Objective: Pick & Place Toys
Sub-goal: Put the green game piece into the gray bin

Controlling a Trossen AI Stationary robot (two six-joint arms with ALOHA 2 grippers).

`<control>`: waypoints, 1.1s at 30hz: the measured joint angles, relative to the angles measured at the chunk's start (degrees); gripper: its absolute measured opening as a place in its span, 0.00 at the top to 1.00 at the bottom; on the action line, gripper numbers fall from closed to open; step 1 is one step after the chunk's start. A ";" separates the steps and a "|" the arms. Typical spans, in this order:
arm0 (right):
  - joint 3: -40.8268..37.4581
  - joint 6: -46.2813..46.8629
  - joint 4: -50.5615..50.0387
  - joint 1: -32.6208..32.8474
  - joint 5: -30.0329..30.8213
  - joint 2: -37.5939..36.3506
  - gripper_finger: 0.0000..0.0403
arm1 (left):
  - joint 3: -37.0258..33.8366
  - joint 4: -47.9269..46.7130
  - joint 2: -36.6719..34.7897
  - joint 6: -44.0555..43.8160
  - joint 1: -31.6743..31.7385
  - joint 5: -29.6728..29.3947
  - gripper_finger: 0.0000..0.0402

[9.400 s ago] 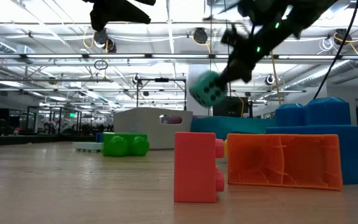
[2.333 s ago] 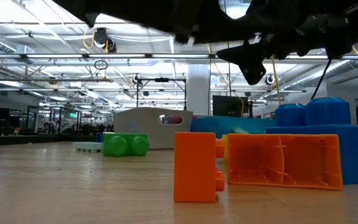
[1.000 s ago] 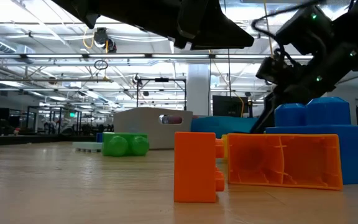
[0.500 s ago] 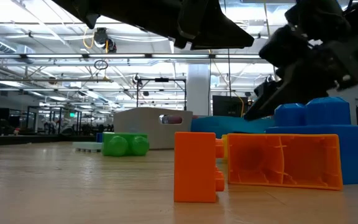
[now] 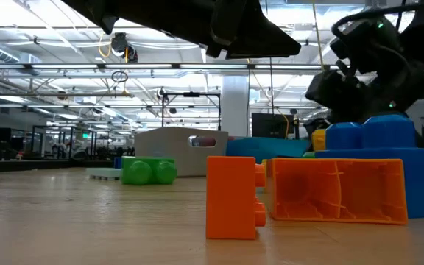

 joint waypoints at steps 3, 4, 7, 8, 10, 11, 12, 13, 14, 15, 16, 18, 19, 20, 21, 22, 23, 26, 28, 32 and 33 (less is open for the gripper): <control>0.04 0.02 0.36 -0.54 -0.28 0.98 0.46 | 0.00 0.00 -0.07 0.15 0.00 0.00 0.67; 0.04 -0.19 0.43 -0.57 -0.26 0.97 0.47 | 0.02 -0.05 -0.09 0.13 0.01 0.00 0.67; 0.04 -0.89 0.10 -0.55 -0.25 -0.08 0.53 | 0.02 -0.41 -0.09 0.09 0.11 0.00 0.67; 0.02 -1.10 -0.11 -0.54 -0.08 -0.59 0.55 | 0.02 -0.47 -0.09 0.07 0.11 0.00 0.67; -0.04 -1.70 -0.28 -0.58 0.07 -1.27 0.60 | 0.02 -0.50 -0.09 0.07 0.11 0.00 0.67; -0.05 -2.00 -0.59 -0.59 0.11 -1.80 0.62 | 0.02 -0.51 -0.09 0.04 0.11 0.00 0.67; -0.04 -2.16 -0.61 -0.57 0.10 -2.27 0.65 | 0.02 -0.67 -0.09 -0.02 0.11 0.00 0.67; -0.04 -2.20 -0.44 -0.57 0.10 -2.62 0.67 | 0.02 -0.92 -0.09 -0.06 0.11 0.00 0.67; -0.04 -2.20 -0.37 -0.57 0.10 -2.87 0.67 | 0.02 -0.98 -0.09 -0.08 0.11 0.00 0.67; -0.04 -2.20 -0.59 -0.57 0.12 -3.35 0.67 | 0.02 -1.01 -0.09 -0.08 0.11 0.00 0.67; -0.07 -2.20 -0.80 -0.57 0.14 -4.04 0.67 | 0.02 -1.01 -0.09 -0.30 0.11 0.00 0.67; -0.05 -2.18 -0.34 -0.55 0.22 -5.57 0.67 | 0.02 -0.95 -0.09 -1.45 0.11 0.00 0.67; -0.02 -2.18 -0.26 -0.44 0.23 -6.46 0.67 | 0.02 -0.96 -0.09 -1.95 0.11 0.00 0.67; -0.04 -2.18 -0.51 -0.34 0.21 -7.48 0.67 | 0.02 -0.96 -0.09 -2.41 0.11 0.01 0.67; -0.04 -2.18 -0.56 -0.16 0.21 -8.43 0.66 | 0.02 -0.95 -0.09 -2.67 0.12 0.02 0.67; -0.04 -2.19 -0.32 -0.01 0.21 -9.33 0.66 | 0.02 -0.90 -0.09 -2.81 0.18 0.00 0.67; -0.04 -2.19 -0.21 0.26 0.23 -10.21 0.65 | 0.02 -0.92 -0.09 -2.91 0.30 -0.10 0.67; -0.04 -2.16 -0.23 1.04 0.21 -12.68 0.64 | 0.02 -0.95 -0.09 -7.82 0.84 -2.17 0.67; -0.04 -2.18 -0.18 1.46 0.21 -13.72 0.65 | 0.02 -1.01 -0.09 -11.21 1.38 -2.83 0.65; -0.04 -1.78 -0.18 1.57 0.22 -14.66 0.66 | 0.02 -2.37 -0.09 -14.62 2.11 -2.96 0.56; -0.04 -1.40 -0.22 1.57 0.21 -14.65 0.66 | 0.02 -2.68 -0.09 -14.68 2.17 -2.99 0.53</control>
